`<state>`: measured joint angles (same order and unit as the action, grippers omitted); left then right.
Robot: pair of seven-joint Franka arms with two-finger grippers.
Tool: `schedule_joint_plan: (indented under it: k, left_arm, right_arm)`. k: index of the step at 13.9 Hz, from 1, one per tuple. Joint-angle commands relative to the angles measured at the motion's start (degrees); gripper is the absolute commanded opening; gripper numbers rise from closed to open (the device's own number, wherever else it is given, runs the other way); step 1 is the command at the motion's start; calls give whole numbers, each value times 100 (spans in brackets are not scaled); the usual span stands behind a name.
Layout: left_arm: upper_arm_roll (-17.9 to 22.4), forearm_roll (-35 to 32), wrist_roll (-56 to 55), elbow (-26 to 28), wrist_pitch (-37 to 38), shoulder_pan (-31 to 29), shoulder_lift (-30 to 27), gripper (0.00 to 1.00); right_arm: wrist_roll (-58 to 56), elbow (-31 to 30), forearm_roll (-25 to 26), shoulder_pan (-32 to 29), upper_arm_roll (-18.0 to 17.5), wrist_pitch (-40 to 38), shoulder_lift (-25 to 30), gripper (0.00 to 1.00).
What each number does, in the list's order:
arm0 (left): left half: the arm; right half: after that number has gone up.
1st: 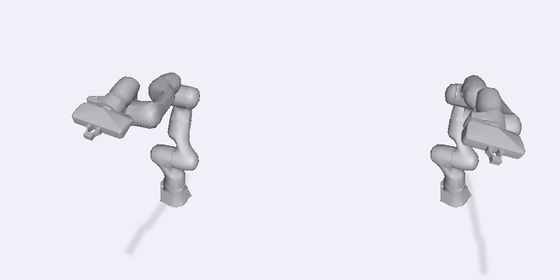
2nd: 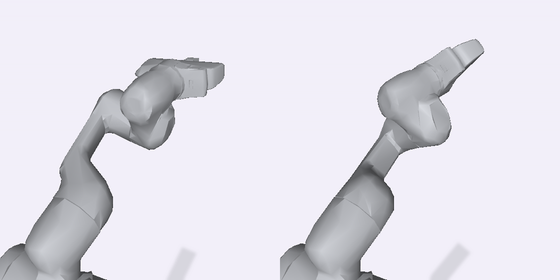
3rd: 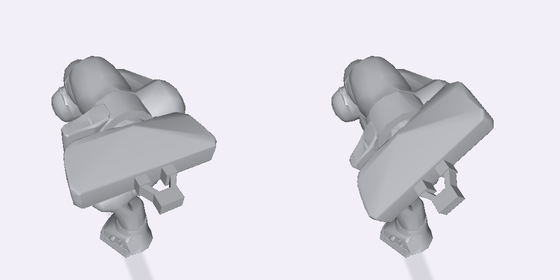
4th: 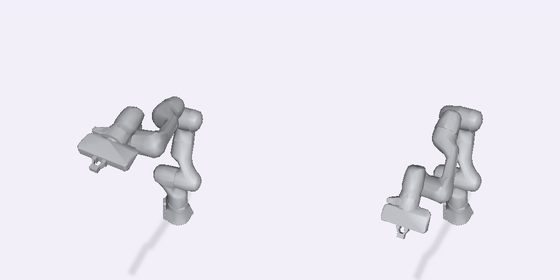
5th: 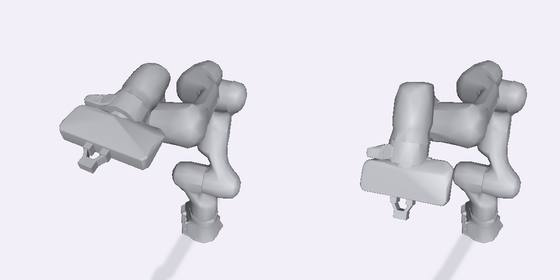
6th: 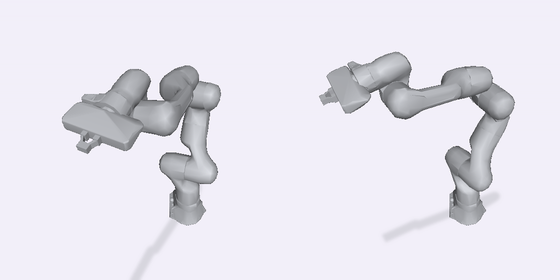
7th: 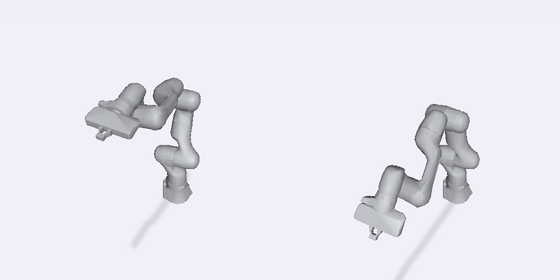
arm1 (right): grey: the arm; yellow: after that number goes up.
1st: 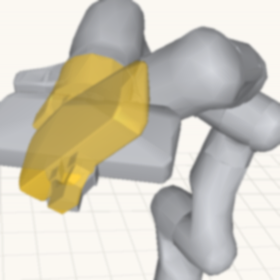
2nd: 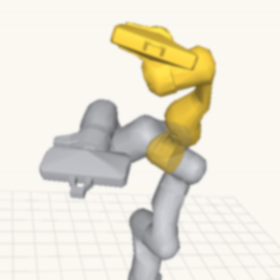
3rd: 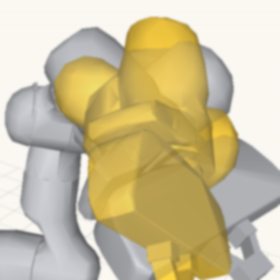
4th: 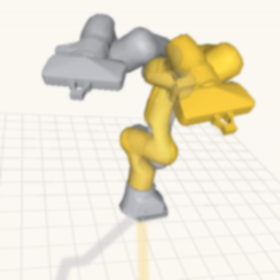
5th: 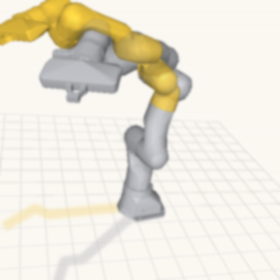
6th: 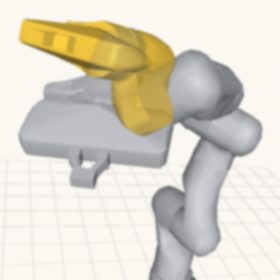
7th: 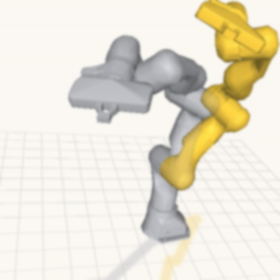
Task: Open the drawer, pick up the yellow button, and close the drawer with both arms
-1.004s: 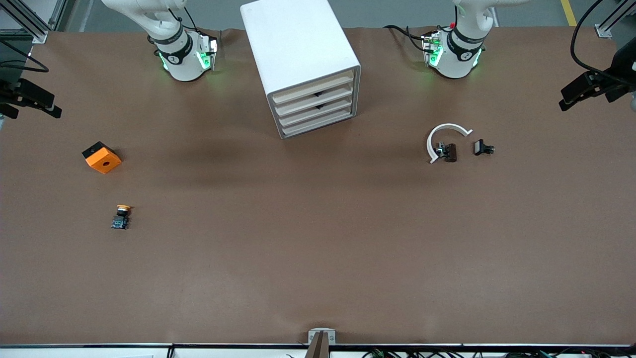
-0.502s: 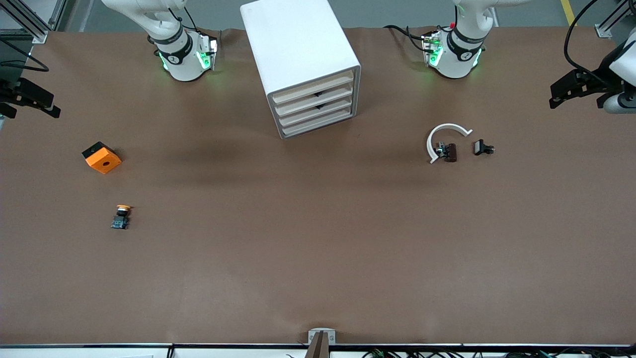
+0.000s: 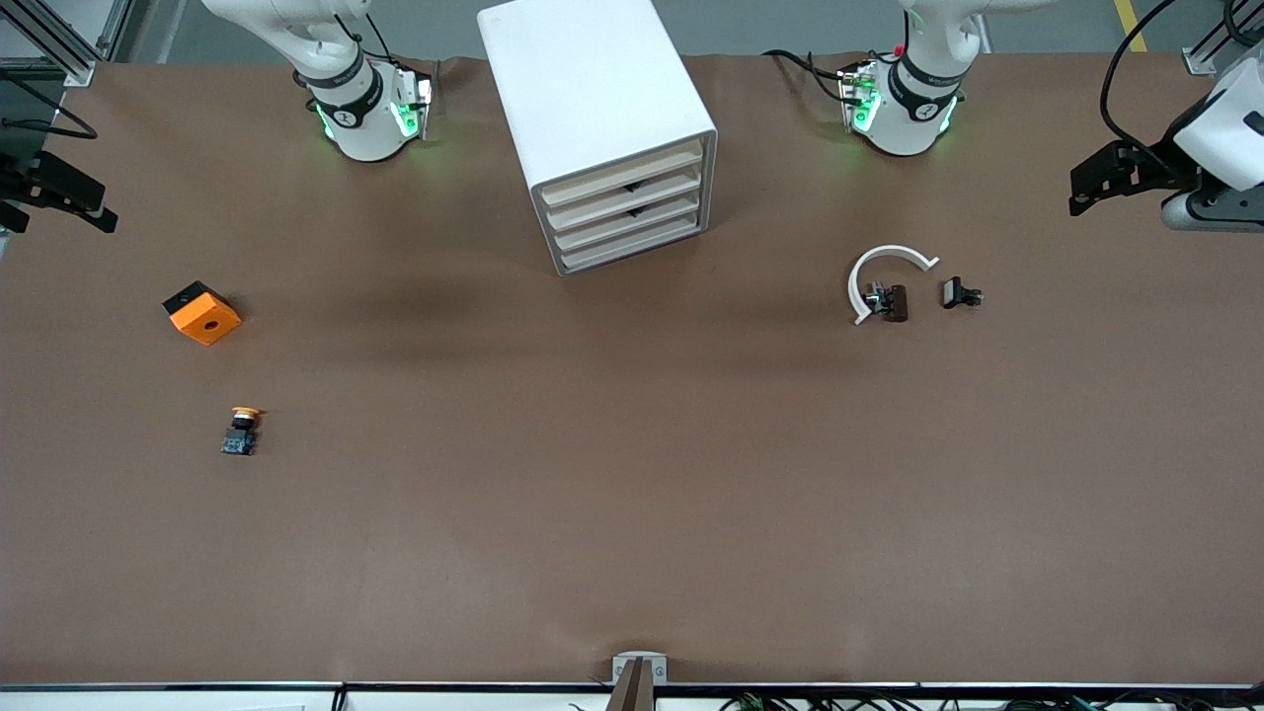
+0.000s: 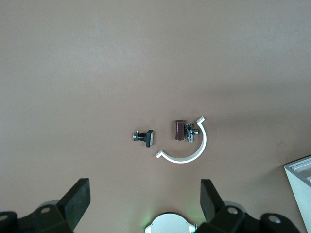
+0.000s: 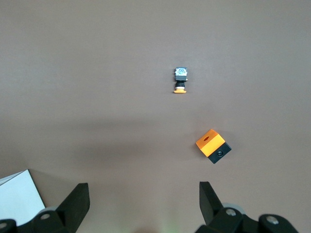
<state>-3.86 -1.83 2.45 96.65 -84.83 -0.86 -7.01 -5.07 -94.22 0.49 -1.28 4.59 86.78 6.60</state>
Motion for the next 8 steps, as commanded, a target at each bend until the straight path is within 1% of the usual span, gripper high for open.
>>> schedule_joint_plan:
  k: [1,8]
  left_arm:
    - [-10,78,80,-128,-69,-20,-29,100]
    - [25,60,45,-568,-34,-37,200,100]
  right_arm:
    - [-38,-167,127,58,7,76,166,100]
    - [-12,-167,48,49,16,67,166,100]
